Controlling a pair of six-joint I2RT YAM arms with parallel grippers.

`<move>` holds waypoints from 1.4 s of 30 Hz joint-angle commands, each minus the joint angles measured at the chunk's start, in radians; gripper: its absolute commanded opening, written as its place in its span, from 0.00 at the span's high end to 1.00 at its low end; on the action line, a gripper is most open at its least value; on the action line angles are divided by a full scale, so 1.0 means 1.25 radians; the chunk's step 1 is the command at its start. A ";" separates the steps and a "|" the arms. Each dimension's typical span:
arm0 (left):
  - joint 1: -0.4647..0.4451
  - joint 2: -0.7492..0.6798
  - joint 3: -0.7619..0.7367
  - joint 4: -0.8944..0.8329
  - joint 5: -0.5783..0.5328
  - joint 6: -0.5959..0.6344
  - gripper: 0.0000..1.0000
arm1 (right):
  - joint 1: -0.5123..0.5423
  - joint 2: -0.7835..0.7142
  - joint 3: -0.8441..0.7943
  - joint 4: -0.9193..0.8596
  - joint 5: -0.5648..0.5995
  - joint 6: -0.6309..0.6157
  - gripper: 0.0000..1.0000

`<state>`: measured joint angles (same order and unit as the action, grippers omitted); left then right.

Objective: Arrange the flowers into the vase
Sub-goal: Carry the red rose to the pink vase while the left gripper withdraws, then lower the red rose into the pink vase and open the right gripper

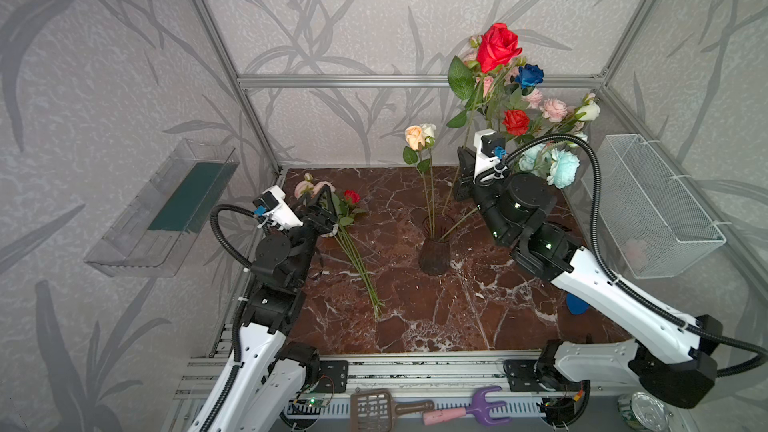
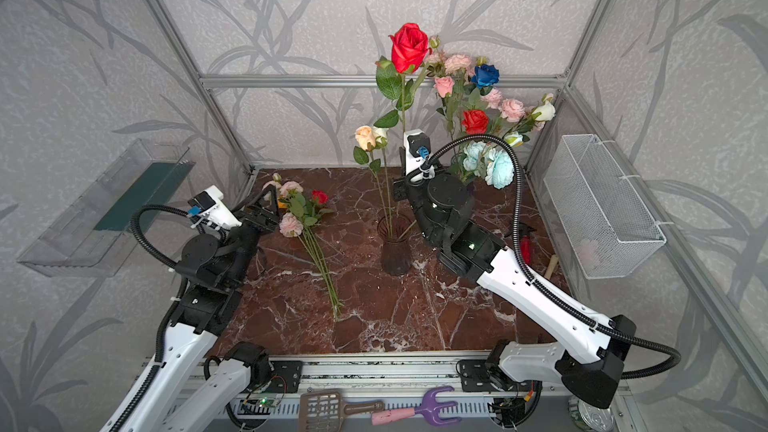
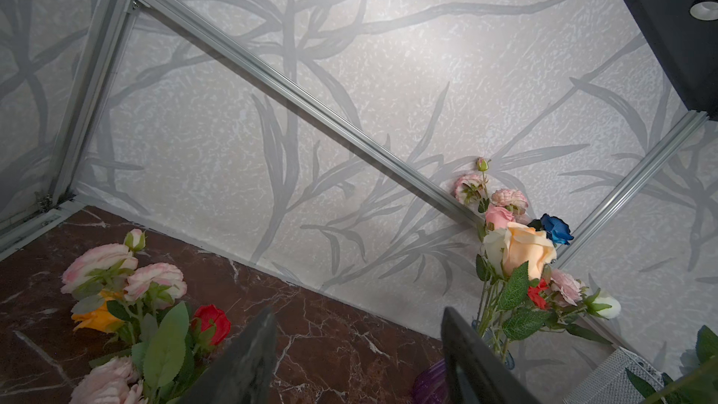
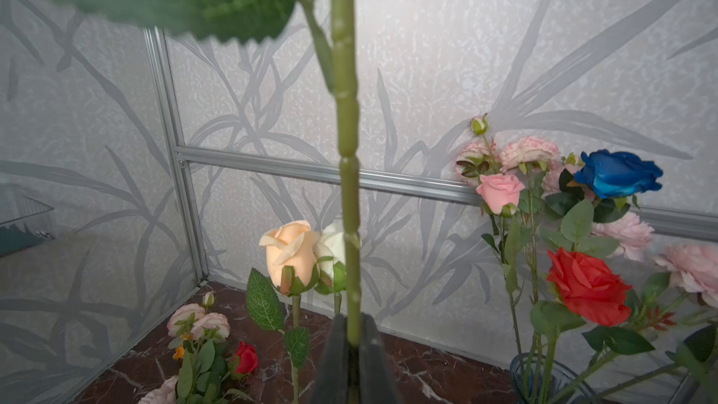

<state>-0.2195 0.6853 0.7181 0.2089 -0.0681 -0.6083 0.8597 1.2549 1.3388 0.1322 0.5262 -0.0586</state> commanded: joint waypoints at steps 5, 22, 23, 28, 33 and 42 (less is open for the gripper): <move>0.037 0.020 0.001 0.010 0.044 -0.059 0.33 | -0.004 -0.007 -0.113 0.014 0.000 0.130 1.00; 0.072 0.060 0.010 0.017 0.108 -0.100 0.33 | -0.004 0.011 -0.220 -0.046 -0.011 0.270 0.77; 0.073 0.060 0.008 0.018 0.109 -0.101 0.33 | -0.004 0.014 -0.215 -0.054 -0.010 0.271 0.75; 0.078 0.069 0.008 0.021 0.114 -0.107 0.33 | -0.004 0.003 -0.213 -0.071 -0.025 0.271 0.71; 0.085 0.081 0.007 0.021 0.119 -0.118 0.33 | 0.005 -0.027 -0.216 -0.084 -0.041 0.275 0.68; 0.106 0.116 0.008 0.017 0.135 -0.150 0.33 | 0.079 -0.099 -0.202 -0.103 -0.037 0.233 0.66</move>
<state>-0.0982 0.8227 0.7181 0.2134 0.0841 -0.7650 0.9329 1.1698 1.0687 0.0154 0.4706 0.2573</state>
